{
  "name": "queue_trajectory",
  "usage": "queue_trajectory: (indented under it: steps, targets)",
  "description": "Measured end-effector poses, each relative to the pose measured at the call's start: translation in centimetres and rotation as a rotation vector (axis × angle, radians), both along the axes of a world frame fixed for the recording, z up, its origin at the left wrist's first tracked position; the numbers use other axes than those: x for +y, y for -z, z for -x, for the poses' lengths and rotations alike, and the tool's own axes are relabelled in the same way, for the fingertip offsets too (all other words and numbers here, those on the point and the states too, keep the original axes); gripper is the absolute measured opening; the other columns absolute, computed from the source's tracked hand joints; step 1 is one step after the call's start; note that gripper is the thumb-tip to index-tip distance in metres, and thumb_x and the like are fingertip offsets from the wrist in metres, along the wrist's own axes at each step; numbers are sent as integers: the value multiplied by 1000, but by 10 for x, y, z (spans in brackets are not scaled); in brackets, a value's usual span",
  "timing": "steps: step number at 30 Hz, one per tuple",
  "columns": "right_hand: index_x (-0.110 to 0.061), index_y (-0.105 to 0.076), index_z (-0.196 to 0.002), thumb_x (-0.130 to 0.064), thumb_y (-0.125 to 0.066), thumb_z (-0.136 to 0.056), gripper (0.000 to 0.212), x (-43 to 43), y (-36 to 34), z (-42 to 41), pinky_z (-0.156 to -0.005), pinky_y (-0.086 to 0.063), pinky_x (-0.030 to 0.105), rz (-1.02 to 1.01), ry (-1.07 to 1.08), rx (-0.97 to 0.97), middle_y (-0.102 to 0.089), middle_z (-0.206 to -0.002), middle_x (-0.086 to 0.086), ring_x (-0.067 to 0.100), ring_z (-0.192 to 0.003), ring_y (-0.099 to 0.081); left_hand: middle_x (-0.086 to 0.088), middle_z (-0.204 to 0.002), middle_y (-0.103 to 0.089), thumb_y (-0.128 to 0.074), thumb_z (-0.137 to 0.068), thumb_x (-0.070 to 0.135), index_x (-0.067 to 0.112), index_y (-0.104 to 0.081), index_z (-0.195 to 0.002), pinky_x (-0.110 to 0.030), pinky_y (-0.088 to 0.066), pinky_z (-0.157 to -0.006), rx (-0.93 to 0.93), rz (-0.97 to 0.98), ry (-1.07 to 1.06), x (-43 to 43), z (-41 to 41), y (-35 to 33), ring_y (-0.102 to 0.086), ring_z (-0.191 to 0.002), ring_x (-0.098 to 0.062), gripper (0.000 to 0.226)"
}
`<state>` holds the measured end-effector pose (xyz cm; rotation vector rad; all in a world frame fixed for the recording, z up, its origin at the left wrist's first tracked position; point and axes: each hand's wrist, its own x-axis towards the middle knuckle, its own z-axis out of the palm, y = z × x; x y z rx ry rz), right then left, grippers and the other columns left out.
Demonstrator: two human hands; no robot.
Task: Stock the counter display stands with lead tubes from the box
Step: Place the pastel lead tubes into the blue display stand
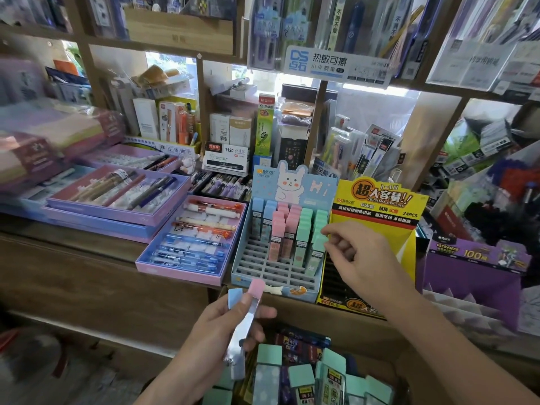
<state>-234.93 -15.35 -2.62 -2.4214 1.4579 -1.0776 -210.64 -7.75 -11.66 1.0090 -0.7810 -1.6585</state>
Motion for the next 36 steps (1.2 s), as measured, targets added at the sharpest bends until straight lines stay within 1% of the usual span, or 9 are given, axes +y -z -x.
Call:
queue_trajectory:
  steps: [3, 6, 9, 12, 16, 22, 29, 33, 36]
  targets:
    - [-20, -75, -102, -6, -73, -92, 17, 9, 2, -9, -63, -51, 16, -92, -5, -167, -66, -81, -6, 12, -74, -62, -27, -110, -74, -66, -89, 34, 2, -60, -124, -25, -45, -49, -11, 12, 14, 1, 0, 0, -60, -61, -20, 47]
    - [-28, -74, -95, -14, -71, -95, 14, 17, 5, -22, -60, -57, 25, -302, -66, -270, -70, -77, -2, 16, -63, -68, -26, -106, -74, -74, -83, 35, 3, -63, -122, -25, -45, -51, -14, 22, 35, 1, -1, 1, -58, -61, -19, 52]
    - [-32, -72, -96, -23, -68, -98, 10, 24, 14, -35, -53, -54, 21, -478, -129, -304, -73, -80, -1, 16, -57, -70, -26, -102, -72, -81, -78, 33, 2, -65, -118, -24, -46, -51, -7, 32, 60, 0, -3, 3, -56, -61, -18, 54]
    - [-31, -72, -97, -33, -67, -99, 6, 28, 25, -46, -51, -54, 22, -618, -183, -313, -74, -78, 2, 17, -54, -70, -25, -98, -71, -88, -78, 28, 5, -70, -106, -24, -46, -50, -2, 62, 87, -1, -5, 5, -56, -60, -17, 40]
    - [-25, -73, -95, -41, -69, -96, 16, 30, 34, -58, -51, -55, 26, -704, -210, -305, -74, -70, 5, 18, -52, -70, -24, -91, -63, -93, -70, 30, 9, -73, -95, -24, -45, -49, -50, 137, 96, -1, -4, 6, -53, -57, -16, 38]
    - [-18, -71, -96, -24, -72, -95, 6, 27, 34, -57, -54, -59, 28, -760, -212, -364, -76, -77, 9, 27, -59, -74, -11, -72, -56, -97, -66, 29, 8, -71, -95, -25, -43, -49, -58, 174, 106, -1, -4, 8, -48, -54, -16, 45]
    - [-10, -70, -105, -5, -72, -94, 12, 25, 17, -44, -61, -61, 29, -724, -191, -489, -75, -79, 14, 26, -69, -76, -18, -92, -71, -82, -75, 58, 10, -76, -108, -26, -47, -57, -54, 36, 22, -6, -7, 16, -59, -65, -15, 58]
    - [-6, -72, -102, 0, -74, -90, 14, 18, 3, -33, -62, -63, 30, -645, -152, -544, -76, -80, 13, 26, -71, -76, -23, -89, -68, -69, -86, 50, 6, -76, -100, -30, -47, -54, -11, 8, -36, -8, -7, 18, -61, -68, -23, 47]
    - [-9, -75, -99, -2, -77, -89, 13, 12, -5, -23, -66, -63, 29, -555, -134, -550, -78, -83, 10, 24, -73, -77, -25, -97, -73, -63, -83, 40, 3, -74, -100, -31, -52, -55, 21, -24, -92, -8, -6, 16, -67, -72, -25, 42]
